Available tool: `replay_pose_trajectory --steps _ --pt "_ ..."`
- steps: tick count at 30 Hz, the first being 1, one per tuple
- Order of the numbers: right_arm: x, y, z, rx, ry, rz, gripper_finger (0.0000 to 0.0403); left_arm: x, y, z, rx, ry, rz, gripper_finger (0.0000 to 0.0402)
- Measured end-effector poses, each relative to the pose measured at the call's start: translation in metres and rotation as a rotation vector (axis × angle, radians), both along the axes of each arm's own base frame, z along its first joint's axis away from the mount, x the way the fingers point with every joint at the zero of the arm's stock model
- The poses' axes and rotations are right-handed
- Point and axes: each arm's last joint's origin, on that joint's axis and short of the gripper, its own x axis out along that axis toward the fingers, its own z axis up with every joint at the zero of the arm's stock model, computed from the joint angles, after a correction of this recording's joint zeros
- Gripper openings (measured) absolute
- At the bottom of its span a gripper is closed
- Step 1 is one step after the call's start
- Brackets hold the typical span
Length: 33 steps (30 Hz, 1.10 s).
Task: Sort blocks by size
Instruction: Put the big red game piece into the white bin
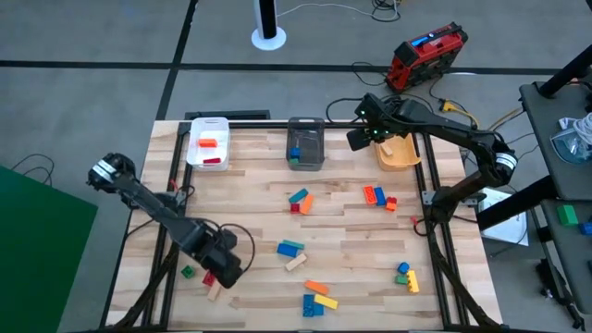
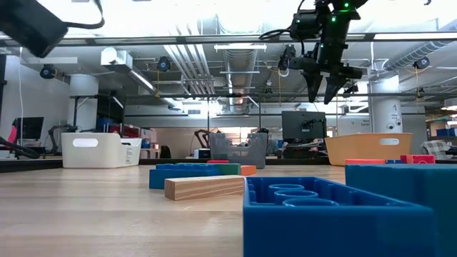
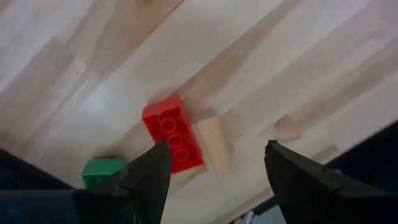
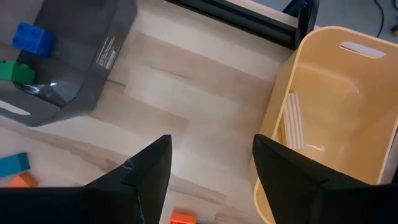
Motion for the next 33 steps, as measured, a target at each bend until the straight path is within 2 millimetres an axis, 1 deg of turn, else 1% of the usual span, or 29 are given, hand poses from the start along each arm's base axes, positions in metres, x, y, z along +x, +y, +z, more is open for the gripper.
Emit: replay_pose_trajectory --steps 5,12,18,24,28,33 --pt "0.0 0.0 0.0 -0.005 0.003 0.015 0.0217 -0.004 -0.01 -0.013 0.051 0.04 0.021 0.0233" --pt "0.0 0.0 0.0 -0.007 0.003 0.021 0.0215 -0.004 -0.015 -0.025 0.086 0.079 0.024 0.0233" --pt "0.001 0.0 0.0 -0.009 0.004 0.028 0.0216 -0.008 -0.012 -0.041 0.117 0.116 0.035 0.0233" --pt "0.001 0.0 0.0 0.007 -0.007 0.035 0.0215 -0.011 -0.01 -0.058 0.078 0.08 0.084 0.0233" --pt "0.001 0.0 0.0 0.011 -0.01 0.037 0.0215 -0.013 -0.009 -0.065 0.072 0.078 0.1 0.0233" --pt "0.001 0.0 0.0 0.011 -0.01 0.037 0.0216 -0.015 -0.006 -0.069 0.081 0.087 0.1 0.0233"
